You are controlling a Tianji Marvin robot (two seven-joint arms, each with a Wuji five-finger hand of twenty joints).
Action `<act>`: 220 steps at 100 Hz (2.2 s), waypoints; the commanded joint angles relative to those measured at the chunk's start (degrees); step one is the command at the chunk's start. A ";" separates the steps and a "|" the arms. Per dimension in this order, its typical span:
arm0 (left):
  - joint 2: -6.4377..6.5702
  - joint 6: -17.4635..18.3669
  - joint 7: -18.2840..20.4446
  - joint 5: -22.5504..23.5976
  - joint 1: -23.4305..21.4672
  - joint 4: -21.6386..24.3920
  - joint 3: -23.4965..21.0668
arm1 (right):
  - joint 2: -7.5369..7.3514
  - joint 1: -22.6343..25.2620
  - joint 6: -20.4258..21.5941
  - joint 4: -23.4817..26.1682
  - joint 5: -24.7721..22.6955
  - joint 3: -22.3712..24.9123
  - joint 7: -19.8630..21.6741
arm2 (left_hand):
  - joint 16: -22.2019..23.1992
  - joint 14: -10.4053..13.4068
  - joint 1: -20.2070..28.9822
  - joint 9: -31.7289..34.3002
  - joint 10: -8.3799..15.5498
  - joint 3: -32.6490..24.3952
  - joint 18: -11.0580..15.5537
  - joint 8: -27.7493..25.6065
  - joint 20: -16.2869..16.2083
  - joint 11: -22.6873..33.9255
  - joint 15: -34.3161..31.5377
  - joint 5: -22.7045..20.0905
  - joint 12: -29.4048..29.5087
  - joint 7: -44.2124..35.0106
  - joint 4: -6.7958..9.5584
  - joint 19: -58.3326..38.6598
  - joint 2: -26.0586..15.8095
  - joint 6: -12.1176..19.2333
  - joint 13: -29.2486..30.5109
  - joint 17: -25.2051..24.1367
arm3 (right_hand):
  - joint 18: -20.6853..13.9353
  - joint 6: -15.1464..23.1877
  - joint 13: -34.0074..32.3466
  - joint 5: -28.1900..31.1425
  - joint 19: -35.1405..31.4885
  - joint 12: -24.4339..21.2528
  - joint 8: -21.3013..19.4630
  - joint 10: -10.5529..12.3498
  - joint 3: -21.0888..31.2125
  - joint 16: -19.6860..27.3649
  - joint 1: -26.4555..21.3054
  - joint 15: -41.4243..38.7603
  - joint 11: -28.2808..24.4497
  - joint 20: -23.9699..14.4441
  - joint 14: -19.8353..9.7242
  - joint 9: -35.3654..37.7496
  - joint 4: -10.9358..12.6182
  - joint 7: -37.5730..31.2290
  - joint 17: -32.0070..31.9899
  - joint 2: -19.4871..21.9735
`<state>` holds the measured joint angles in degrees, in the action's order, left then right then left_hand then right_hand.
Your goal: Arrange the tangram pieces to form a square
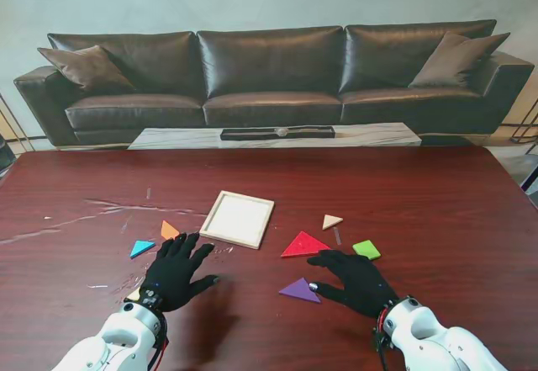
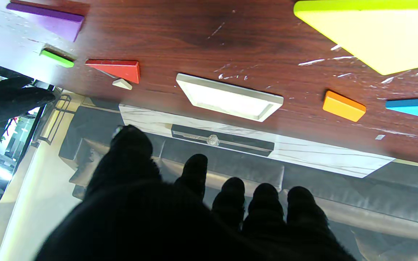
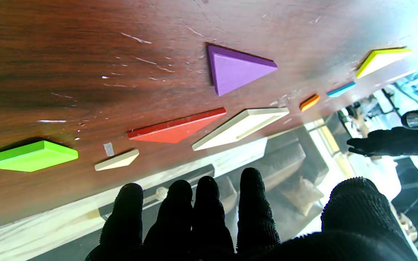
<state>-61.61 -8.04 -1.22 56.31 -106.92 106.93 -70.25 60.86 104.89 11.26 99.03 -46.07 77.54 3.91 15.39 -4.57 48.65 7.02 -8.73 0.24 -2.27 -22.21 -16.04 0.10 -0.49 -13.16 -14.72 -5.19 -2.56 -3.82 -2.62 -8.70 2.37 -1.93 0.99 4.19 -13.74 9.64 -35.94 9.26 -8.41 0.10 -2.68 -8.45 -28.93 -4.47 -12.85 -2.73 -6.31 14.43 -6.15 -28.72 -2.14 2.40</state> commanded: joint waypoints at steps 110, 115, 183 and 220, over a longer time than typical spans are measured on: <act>0.64 1.42 13.87 -15.34 30.97 -20.38 13.31 | 0.98 5.25 0.93 3.53 -2.05 6.81 -5.39 | 2.78 1.87 3.35 12.62 1.70 0.93 5.53 0.47 -0.90 9.83 -12.04 -8.43 -3.88 -5.29 1.86 -22.10 -4.12 -0.01 12.21 3.22 | -0.62 0.33 -1.44 1.25 -0.60 0.33 0.91 0.06 -0.36 0.51 -0.49 -0.21 -0.82 1.09 0.05 2.19 0.87 -0.67 0.25 3.24; 0.60 0.71 14.15 -15.58 31.84 -20.92 14.30 | 1.00 5.32 0.93 3.56 -2.07 6.89 -5.51 | 2.93 1.63 3.69 13.86 1.67 0.82 5.47 0.32 -1.24 10.56 -13.02 -9.71 -4.06 -6.12 1.88 -23.96 -4.21 -0.11 13.18 3.56 | -0.62 0.33 -1.44 1.25 -0.59 0.33 0.91 0.06 -0.36 0.51 -0.53 -0.22 -0.83 1.09 0.05 2.22 0.86 -0.68 0.25 3.28; -1.37 -2.06 13.10 -22.43 43.64 -34.37 26.61 | 1.08 5.80 0.96 3.89 -1.99 7.43 -5.75 | 2.00 0.66 4.87 14.13 0.33 0.89 5.18 1.24 -0.68 11.91 -15.64 -10.29 -3.68 -8.68 1.94 -26.83 -4.44 -1.50 12.57 2.68 | -0.76 0.25 -1.48 1.27 -0.57 0.36 0.93 0.03 -0.48 0.53 -0.85 -0.33 -0.84 1.03 -0.03 2.31 0.87 -0.76 0.33 3.53; -1.57 -3.58 14.94 -24.93 45.10 -35.81 29.43 | 1.14 5.89 0.78 3.91 -1.72 7.64 -5.81 | 2.34 -1.16 4.37 14.47 -1.14 0.88 2.17 1.47 -1.88 11.64 -15.93 -10.56 -3.85 -7.83 1.96 -29.92 -4.36 -2.04 13.23 3.69 | -0.81 0.15 -1.43 1.37 -0.53 0.39 0.93 0.04 -0.49 0.55 -0.97 -0.37 -0.90 1.03 -0.13 2.33 0.87 -0.82 0.33 3.55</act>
<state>-63.10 -11.14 13.27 31.76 -61.49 70.59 -41.06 61.75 110.31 12.07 102.59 -47.76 85.23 -1.82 17.00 -4.01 51.38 20.12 -7.60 0.32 0.49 -21.29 -16.77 11.53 -15.35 -23.58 -18.22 -13.68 -2.56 -32.16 -3.81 -10.39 14.28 1.59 1.01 4.19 -14.57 9.65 -36.06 9.29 -8.37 0.07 -2.68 -8.45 -28.93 -4.69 -13.79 -2.73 -6.29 15.09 -6.15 -29.43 -2.04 4.23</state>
